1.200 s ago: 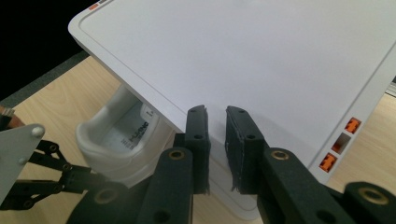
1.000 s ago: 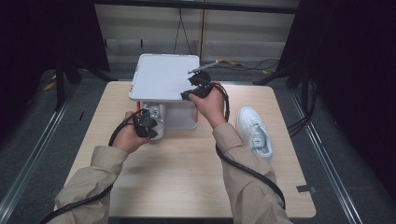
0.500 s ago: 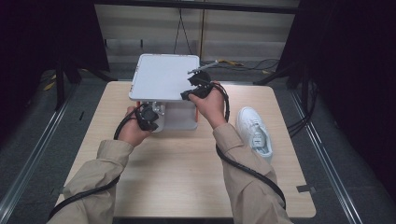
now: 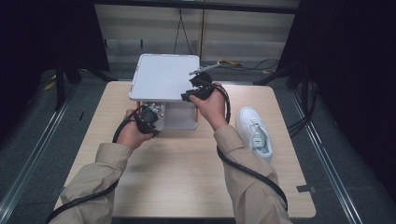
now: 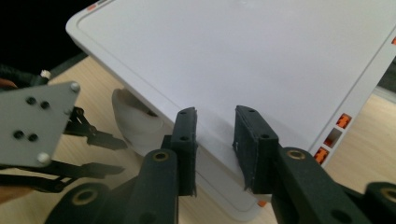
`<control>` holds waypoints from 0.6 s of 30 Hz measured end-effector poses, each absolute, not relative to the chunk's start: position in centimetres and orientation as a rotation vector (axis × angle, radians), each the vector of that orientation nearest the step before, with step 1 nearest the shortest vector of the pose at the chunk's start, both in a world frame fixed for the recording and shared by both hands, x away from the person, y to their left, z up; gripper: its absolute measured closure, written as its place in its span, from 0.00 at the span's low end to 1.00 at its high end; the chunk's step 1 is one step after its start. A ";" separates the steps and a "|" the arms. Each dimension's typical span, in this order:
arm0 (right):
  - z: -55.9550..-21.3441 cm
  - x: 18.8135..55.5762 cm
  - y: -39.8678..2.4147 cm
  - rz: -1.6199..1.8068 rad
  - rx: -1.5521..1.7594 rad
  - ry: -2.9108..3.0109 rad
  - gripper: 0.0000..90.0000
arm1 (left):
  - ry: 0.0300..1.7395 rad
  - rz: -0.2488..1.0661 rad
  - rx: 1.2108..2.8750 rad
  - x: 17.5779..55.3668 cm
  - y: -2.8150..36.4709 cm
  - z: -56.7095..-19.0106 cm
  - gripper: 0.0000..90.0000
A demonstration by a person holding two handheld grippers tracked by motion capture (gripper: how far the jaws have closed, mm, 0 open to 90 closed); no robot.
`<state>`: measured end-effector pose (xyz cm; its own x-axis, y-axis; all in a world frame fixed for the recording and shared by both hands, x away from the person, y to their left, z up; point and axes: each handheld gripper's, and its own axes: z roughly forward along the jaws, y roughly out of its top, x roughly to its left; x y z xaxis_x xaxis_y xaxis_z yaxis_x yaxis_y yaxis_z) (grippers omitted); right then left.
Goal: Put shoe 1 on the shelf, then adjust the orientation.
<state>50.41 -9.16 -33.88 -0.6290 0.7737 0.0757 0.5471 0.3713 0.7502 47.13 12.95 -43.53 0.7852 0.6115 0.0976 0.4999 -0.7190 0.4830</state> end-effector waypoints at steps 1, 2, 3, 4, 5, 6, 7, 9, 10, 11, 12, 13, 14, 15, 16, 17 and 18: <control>-33.8 50.3 -9.2 1.095 1.168 2.350 0.68 | 0.842 0.331 2.530 46.8 13.0 -43.4 0.68; -33.5 50.1 -9.3 1.074 1.185 2.360 0.63 | 0.849 0.310 2.523 46.7 13.1 -43.3 0.64; -33.4 50.0 -9.5 1.069 1.189 2.364 0.61 | 0.859 0.297 2.512 46.4 13.1 -43.2 0.61; -33.3 49.8 -9.8 1.079 1.193 2.359 0.60 | 0.854 0.285 2.507 46.0 13.1 -43.0 0.57; -33.1 49.5 -10.2 1.087 1.207 2.364 0.58 | 0.855 0.272 2.498 45.8 13.1 -43.0 0.54; -33.0 49.3 -10.5 1.089 1.206 2.371 0.57 | 0.846 0.271 2.499 45.4 13.2 -42.8 0.53; -32.9 49.0 -10.9 1.086 1.201 2.376 0.56 | 0.841 0.268 2.498 45.1 13.2 -42.6 0.50; -32.5 48.1 -11.9 1.057 1.181 2.385 0.52 | 0.839 0.243 2.487 44.4 13.3 -42.4 0.46; -32.4 47.7 -12.4 1.041 1.168 2.396 0.50 | 0.836 0.234 2.490 44.1 13.4 -42.3 0.43; -32.4 47.3 -12.9 1.024 1.159 2.410 0.48 | 0.831 0.237 2.500 43.7 13.4 -42.3 0.41; -32.6 46.8 -13.4 1.011 1.160 2.414 0.47 | 0.831 0.246 2.510 43.3 13.5 -42.3 0.40; -32.8 46.4 -13.9 0.990 1.160 2.424 0.45 | 0.825 0.237 2.511 43.1 13.5 -42.4 0.40; -32.9 46.0 -14.3 0.962 1.156 2.443 0.45 | 0.825 0.209 2.510 42.8 13.6 -42.5 0.39; -33.1 45.6 -14.8 0.938 1.144 2.456 0.44 | 0.824 0.201 2.515 42.6 13.7 -42.6 0.38; -33.2 45.4 -15.1 0.922 1.147 2.461 0.43 | 0.833 0.195 2.509 42.3 13.8 -42.8 0.37; -33.4 44.9 -15.8 0.901 1.159 2.467 0.43 | 0.839 0.191 2.509 42.0 13.9 -42.9 0.36; -33.5 44.7 -16.3 0.890 1.164 2.481 0.42 | 0.835 0.188 2.510 41.9 14.0 -43.0 0.36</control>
<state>44.72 -16.27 -33.54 -0.6458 0.7631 0.0239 0.6043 0.4917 0.6269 41.89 13.95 -43.02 0.8038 0.5946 -0.0215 0.5278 -0.6959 0.4870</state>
